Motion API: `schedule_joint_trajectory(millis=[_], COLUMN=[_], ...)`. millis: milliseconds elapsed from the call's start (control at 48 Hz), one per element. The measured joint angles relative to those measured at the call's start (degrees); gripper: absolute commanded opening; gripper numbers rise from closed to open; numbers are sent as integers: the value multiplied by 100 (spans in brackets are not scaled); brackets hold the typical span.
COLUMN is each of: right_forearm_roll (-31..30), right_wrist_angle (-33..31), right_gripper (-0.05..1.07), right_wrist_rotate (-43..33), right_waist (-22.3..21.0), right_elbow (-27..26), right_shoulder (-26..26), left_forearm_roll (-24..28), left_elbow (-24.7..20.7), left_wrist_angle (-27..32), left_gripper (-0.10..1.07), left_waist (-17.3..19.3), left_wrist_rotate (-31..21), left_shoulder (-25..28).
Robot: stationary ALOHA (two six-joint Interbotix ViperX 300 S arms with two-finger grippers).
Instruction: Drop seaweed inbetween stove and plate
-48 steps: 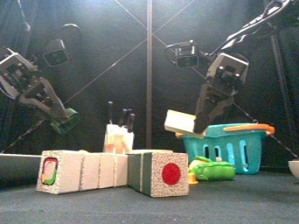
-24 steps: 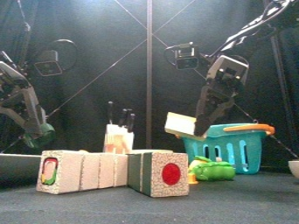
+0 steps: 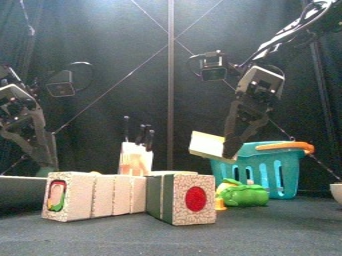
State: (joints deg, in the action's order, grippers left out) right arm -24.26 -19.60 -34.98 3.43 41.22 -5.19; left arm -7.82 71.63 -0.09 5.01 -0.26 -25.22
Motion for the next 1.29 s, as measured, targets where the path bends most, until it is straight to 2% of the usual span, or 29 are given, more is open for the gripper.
schedule_joint_trajectory(millis=[312,1292], right_forearm_roll=[-9,-18], right_wrist_angle=[0,0], right_gripper=[70,70], right_wrist_rotate=[0,0], right_waist=[-9,-9], right_elbow=[0,0], right_shoulder=[0,9], left_forearm_roll=[0,132], left_elbow=[-141,-246], left_wrist_angle=[-9,-167], left_gripper=[87,87], left_waist=[18,35], left_wrist_rotate=[9,9], left_shoulder=[404,290])
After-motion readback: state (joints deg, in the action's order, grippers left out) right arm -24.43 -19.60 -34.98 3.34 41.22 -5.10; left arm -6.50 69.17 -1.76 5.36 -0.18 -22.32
